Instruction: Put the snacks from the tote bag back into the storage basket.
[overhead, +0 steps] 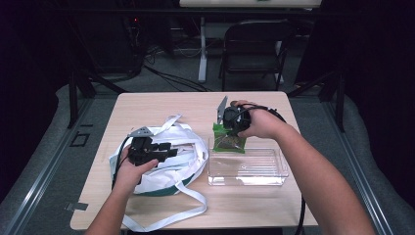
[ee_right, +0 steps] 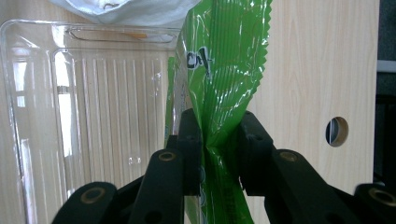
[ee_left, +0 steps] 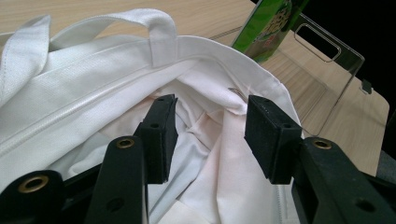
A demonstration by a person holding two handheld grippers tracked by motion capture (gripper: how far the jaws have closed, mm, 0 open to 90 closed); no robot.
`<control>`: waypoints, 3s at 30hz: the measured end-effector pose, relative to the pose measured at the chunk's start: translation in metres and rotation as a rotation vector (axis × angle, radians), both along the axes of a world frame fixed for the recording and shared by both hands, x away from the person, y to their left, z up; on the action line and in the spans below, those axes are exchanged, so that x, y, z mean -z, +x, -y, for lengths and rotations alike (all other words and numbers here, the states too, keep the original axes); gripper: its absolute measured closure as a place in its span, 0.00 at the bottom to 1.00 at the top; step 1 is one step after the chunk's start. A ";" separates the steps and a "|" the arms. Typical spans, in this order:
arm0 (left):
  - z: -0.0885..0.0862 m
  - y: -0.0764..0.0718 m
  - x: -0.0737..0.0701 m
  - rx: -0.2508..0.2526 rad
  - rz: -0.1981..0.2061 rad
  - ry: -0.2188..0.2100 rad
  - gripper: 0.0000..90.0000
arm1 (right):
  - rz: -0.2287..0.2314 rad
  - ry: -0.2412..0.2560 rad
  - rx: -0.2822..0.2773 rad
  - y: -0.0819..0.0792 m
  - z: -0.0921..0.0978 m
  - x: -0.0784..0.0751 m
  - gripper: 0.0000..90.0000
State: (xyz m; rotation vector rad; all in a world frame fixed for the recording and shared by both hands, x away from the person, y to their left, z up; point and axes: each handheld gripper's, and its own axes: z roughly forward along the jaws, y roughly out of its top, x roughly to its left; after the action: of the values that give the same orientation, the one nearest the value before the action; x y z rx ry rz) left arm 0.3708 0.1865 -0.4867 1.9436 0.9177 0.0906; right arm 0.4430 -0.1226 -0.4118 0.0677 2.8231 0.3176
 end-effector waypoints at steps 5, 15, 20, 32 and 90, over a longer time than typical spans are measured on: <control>0.000 -0.001 0.000 0.002 0.002 -0.002 0.59 | 0.011 -0.006 -0.006 0.003 -0.002 0.006 0.82; -0.004 -0.001 0.000 0.000 0.005 -0.009 0.60 | 0.047 -0.018 -0.025 0.006 -0.010 0.014 0.82; -0.004 -0.001 0.000 -0.004 0.006 -0.011 0.60 | 0.060 -0.022 -0.039 0.007 -0.015 0.018 0.82; -0.006 -0.001 0.001 -0.009 0.001 -0.013 0.60 | 0.067 -0.014 -0.038 0.008 -0.014 0.029 0.82; -0.010 -0.004 -0.002 -0.042 0.026 -0.018 0.56 | 0.121 0.105 0.066 0.001 -0.003 0.006 0.47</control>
State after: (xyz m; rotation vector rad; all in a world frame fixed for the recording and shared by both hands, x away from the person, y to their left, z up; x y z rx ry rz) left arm 0.3673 0.1962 -0.4848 1.9022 0.9390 0.1315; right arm 0.4441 -0.1193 -0.4174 0.1581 2.6765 0.4394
